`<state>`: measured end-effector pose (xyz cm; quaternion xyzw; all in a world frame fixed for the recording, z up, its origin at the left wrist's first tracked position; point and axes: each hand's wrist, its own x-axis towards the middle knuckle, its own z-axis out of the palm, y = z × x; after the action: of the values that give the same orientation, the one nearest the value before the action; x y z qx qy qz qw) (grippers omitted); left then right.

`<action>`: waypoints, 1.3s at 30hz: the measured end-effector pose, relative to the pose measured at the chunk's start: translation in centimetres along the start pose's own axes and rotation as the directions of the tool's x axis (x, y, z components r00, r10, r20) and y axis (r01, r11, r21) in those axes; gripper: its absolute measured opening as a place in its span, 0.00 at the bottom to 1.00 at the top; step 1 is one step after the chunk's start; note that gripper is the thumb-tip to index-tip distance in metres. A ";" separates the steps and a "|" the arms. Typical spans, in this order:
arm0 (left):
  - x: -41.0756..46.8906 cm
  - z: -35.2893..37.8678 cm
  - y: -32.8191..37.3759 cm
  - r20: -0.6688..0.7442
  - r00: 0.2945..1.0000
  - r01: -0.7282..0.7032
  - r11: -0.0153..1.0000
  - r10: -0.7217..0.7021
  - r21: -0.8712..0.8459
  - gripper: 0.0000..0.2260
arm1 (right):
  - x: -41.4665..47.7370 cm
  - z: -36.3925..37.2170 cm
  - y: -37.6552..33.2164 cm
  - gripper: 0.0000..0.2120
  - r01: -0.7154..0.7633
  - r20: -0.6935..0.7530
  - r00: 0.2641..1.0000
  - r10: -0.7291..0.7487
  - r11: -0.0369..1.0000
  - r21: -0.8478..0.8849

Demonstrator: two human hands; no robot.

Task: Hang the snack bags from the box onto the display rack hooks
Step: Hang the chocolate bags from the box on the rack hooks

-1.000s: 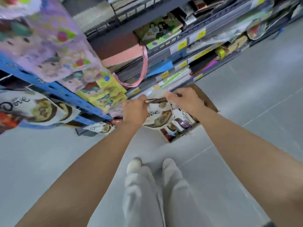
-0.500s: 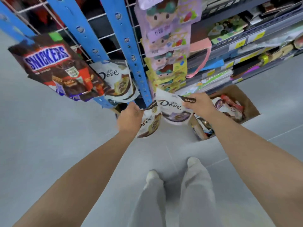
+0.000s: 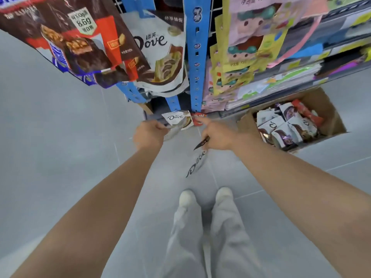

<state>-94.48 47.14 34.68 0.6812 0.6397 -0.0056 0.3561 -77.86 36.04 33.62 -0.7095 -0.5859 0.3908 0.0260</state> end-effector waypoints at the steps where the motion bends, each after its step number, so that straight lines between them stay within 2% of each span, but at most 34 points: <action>1: 0.3 0.8 0.0 0.045 0.997 -0.061 0.997 0.059 0.044 0.03 | 1.1 0.8 -0.2 0.08 0.009 -0.015 1.000 -0.008 0.998 0.068; 3: 1.0 2.5 -0.3 0.135 0.981 -0.154 0.982 0.138 0.113 0.02 | 3.2 2.5 -0.2 0.09 0.009 -0.056 0.998 0.000 0.987 0.159; 5: 2.4 4.5 -1.0 0.157 0.975 -0.183 0.972 0.160 0.146 0.02 | 5.2 4.0 0.7 0.10 -0.024 -0.086 0.995 0.042 0.979 0.202; 10: 6.5 9.5 -3.3 0.082 0.993 -0.105 0.973 0.089 0.205 0.05 | 9.8 7.2 3.6 0.11 -0.101 -0.151 0.980 0.130 0.977 0.188; 13: 8.5 11.3 -4.0 0.090 0.996 -0.007 0.989 -0.007 0.147 0.05 | 11.7 8.2 4.7 0.11 -0.103 -0.135 0.983 0.127 0.980 0.172; 16: 12.3 14.0 -4.3 0.019 0.996 0.088 0.995 -0.089 0.035 0.06 | 15.7 9.3 6.5 0.12 -0.090 -0.172 0.978 0.121 0.980 0.176; 18: 13.9 14.9 -4.1 -0.054 0.997 0.061 0.998 -0.061 0.000 0.07 | 17.6 9.5 7.2 0.12 -0.084 -0.210 0.969 0.131 0.972 0.219; 24: 18.6 17.2 -4.4 -0.196 0.979 -0.051 0.998 0.059 0.047 0.08 | 22.1 10.8 9.4 0.13 -0.048 -0.224 0.970 0.096 0.977 0.208; 28: 21.2 17.8 -3.8 -0.287 0.956 -0.050 0.999 0.054 0.019 0.10 | 24.2 11.2 11.1 0.14 -0.034 -0.296 0.950 0.104 0.972 0.232; 32: 22.6 18.7 -3.0 -0.290 0.952 -0.076 0.994 0.095 0.075 0.13 | 25.0 11.7 12.5 0.13 -0.042 -0.400 0.903 0.156 0.959 0.279; 39: 23.5 20.1 -2.4 -0.340 0.937 -0.093 0.996 0.084 -0.009 0.11 | 25.8 12.0 13.3 0.10 -0.033 -0.440 0.874 0.205 0.929 0.368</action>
<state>-83.30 57.46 7.60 0.6955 0.6601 0.1357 0.2492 -73.91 48.81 5.20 -0.8020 -0.4376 0.3052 0.2685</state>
